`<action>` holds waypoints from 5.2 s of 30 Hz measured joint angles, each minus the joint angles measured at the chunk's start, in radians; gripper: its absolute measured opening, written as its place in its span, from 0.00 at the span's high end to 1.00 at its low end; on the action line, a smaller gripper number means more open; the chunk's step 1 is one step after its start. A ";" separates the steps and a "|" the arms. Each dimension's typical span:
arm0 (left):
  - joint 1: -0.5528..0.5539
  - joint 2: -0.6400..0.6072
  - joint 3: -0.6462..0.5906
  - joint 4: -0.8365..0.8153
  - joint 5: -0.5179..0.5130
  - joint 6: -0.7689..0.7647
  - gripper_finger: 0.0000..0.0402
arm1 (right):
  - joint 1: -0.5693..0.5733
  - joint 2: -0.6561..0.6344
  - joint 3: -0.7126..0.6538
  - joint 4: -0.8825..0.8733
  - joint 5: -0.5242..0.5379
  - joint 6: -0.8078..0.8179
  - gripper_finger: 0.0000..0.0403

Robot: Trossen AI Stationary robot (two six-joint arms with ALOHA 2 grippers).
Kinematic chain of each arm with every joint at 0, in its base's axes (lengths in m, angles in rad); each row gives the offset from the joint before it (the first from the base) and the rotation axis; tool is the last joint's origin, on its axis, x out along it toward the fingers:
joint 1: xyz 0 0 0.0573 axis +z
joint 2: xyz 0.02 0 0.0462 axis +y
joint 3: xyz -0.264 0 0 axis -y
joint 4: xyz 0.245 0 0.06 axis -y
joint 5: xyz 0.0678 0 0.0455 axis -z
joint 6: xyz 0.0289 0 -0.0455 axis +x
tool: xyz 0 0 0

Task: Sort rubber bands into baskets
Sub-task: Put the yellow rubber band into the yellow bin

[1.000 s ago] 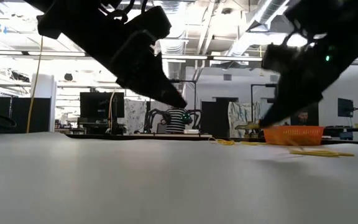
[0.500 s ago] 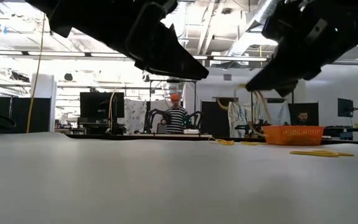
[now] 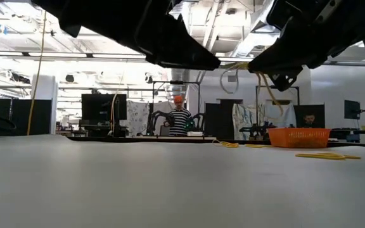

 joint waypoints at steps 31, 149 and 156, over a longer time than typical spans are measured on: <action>0.036 0.190 0.149 -0.064 0.096 0.014 0.60 | -0.001 0.000 0.005 -0.040 -0.002 -0.016 0.94; -0.888 -0.219 0.203 -1.416 0.353 -1.451 0.26 | 0.000 0.000 0.005 -0.365 0.211 0.200 0.45; -0.855 -0.220 0.291 -1.596 0.259 -1.407 0.26 | 0.000 0.000 0.005 -0.492 0.212 0.278 0.45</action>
